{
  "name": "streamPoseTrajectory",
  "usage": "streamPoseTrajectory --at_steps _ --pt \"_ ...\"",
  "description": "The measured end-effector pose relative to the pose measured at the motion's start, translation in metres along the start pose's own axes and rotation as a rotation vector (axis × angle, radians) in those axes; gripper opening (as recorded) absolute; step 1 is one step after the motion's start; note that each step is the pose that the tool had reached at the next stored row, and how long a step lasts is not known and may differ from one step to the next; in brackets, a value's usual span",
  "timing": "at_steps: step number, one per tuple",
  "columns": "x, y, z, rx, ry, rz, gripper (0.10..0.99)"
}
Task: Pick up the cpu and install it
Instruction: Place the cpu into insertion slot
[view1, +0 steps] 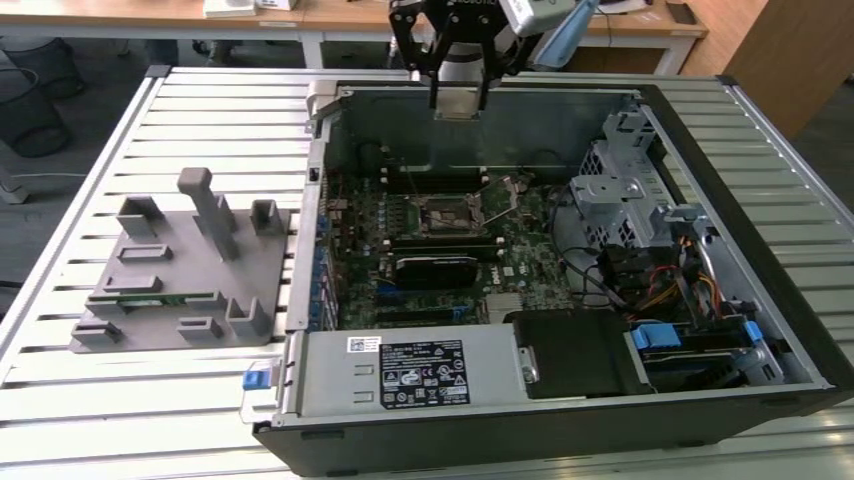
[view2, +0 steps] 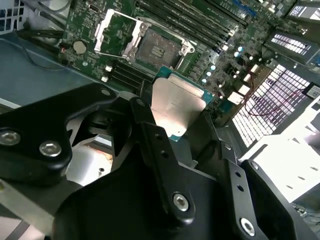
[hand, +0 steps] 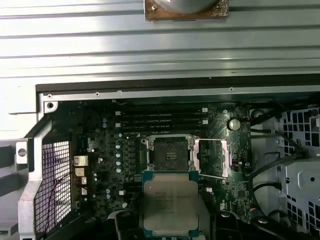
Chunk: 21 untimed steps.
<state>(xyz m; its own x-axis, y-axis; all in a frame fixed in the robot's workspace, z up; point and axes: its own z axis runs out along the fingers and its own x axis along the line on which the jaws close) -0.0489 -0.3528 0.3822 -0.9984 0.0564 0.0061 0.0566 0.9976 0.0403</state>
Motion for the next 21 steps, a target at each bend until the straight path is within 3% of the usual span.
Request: streamPoseTrajectory --at_steps 21 --pt "-0.0003 0.0003 0.0028 0.007 -0.0122 0.3 0.525"
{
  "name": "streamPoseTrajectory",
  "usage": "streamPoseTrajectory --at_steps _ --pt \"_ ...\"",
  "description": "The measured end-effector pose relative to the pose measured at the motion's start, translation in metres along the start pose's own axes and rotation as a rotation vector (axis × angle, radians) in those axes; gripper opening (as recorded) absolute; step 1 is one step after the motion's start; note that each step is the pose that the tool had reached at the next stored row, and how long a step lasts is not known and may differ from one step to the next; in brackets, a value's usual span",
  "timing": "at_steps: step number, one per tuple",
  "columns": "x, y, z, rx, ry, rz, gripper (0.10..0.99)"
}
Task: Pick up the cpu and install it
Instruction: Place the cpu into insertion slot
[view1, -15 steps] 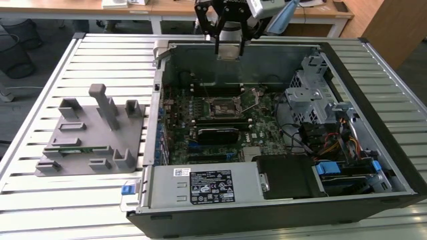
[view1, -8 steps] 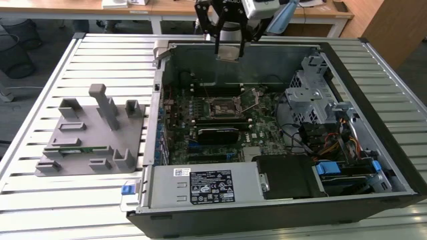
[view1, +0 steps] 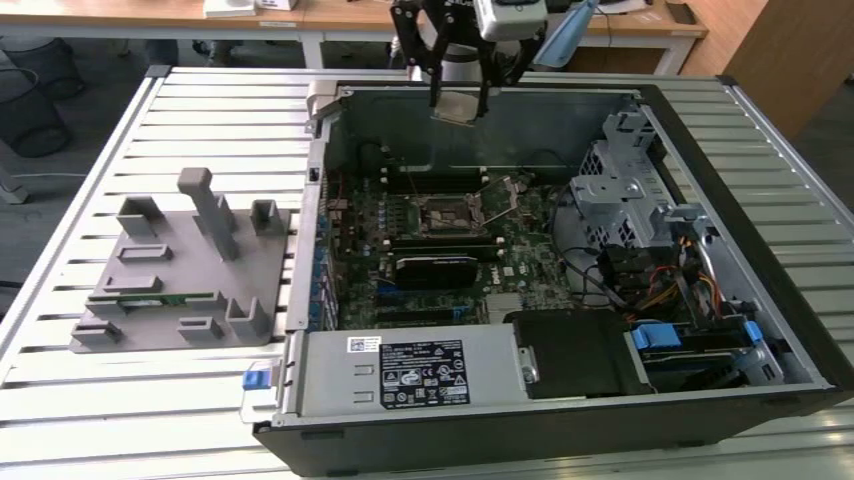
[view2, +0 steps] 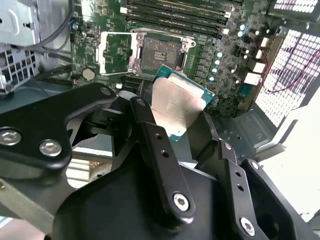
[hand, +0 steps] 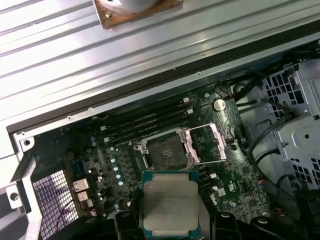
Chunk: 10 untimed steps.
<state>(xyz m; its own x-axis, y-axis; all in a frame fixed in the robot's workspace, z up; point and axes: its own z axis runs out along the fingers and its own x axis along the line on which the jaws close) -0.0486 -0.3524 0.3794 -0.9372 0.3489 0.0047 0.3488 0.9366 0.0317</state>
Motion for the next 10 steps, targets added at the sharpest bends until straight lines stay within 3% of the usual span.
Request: streamPoseTrajectory --at_steps 6,8,10 --pt "0.0001 0.0002 0.0007 0.001 -0.0032 0.085 0.525" --pt "0.0002 0.0004 0.0015 0.003 -0.0077 0.194 0.525" --pt "0.0002 0.0006 0.0017 0.004 -0.0088 0.218 0.525"
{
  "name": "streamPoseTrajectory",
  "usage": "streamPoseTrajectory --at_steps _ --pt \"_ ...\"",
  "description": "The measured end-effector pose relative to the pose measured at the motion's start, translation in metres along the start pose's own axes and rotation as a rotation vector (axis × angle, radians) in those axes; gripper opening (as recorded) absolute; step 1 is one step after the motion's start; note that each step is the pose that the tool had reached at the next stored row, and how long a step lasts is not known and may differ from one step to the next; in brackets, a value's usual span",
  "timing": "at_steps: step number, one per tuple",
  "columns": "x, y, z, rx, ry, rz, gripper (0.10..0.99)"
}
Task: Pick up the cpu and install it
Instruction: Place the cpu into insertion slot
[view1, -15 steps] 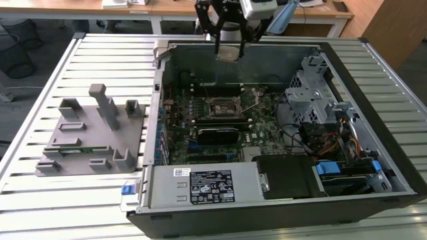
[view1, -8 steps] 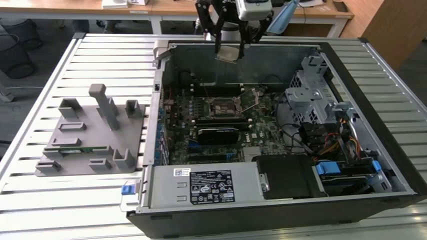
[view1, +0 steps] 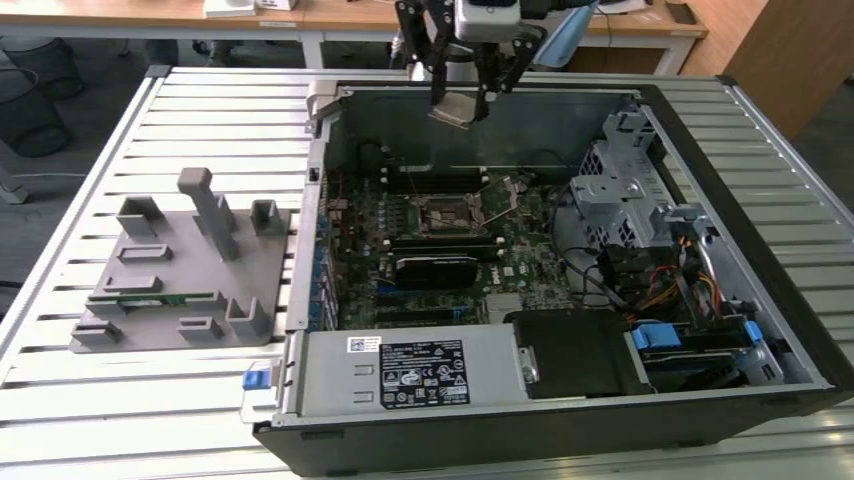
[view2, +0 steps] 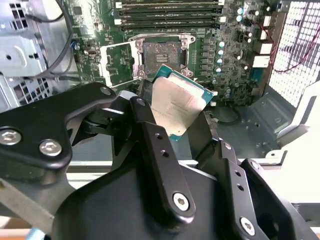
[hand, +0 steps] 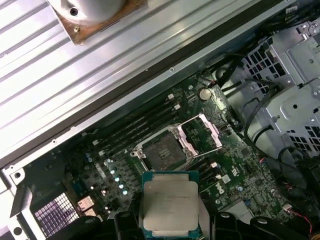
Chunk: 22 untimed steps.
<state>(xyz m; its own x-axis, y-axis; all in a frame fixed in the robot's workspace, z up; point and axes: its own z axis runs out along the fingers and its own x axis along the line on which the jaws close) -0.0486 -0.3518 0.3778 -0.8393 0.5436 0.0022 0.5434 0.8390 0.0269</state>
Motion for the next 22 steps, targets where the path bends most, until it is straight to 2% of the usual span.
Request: streamPoseTrajectory --at_steps 22 --pt "0.0014 0.0023 0.0017 0.003 -0.0089 0.247 0.525"
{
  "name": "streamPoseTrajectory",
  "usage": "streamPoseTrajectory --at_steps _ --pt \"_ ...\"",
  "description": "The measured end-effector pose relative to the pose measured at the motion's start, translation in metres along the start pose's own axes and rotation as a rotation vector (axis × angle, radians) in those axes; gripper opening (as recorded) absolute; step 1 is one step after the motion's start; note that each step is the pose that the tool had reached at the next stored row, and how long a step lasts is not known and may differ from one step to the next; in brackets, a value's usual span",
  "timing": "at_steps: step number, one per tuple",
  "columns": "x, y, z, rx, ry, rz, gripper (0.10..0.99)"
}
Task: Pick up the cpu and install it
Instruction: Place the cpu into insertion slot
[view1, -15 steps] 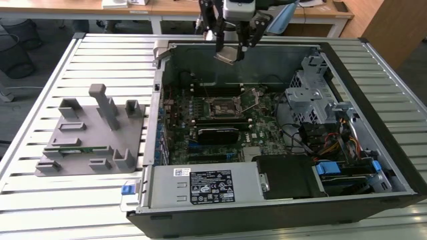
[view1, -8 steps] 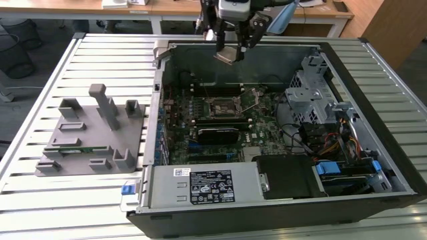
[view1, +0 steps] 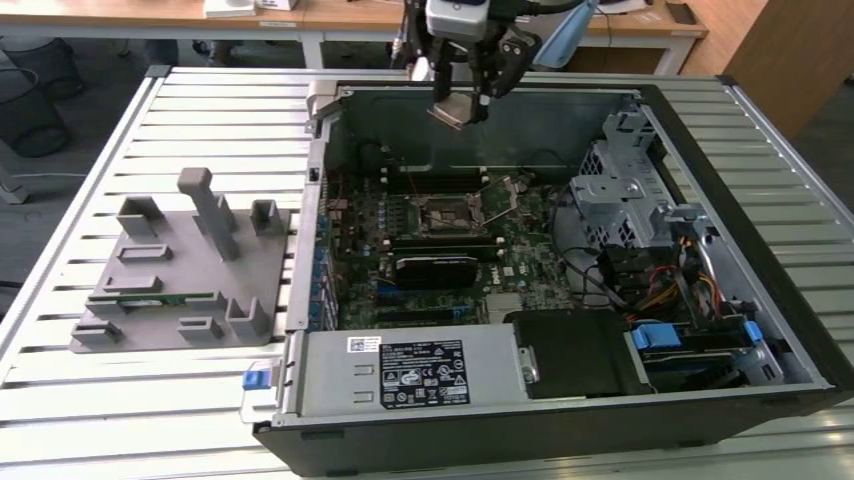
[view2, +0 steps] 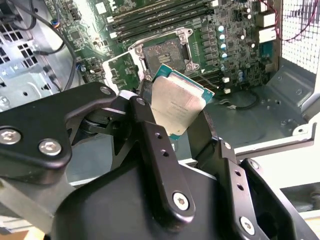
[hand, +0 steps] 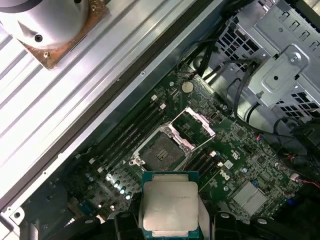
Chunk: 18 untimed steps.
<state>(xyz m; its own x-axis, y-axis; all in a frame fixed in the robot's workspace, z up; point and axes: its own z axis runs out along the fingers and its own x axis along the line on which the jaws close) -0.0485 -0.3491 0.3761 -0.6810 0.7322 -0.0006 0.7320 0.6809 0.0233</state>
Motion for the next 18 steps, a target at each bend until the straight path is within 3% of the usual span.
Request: streamPoseTrajectory --at_steps 18 --pt "0.0013 0.0011 0.0015 0.0 -0.0048 0.2 0.525"
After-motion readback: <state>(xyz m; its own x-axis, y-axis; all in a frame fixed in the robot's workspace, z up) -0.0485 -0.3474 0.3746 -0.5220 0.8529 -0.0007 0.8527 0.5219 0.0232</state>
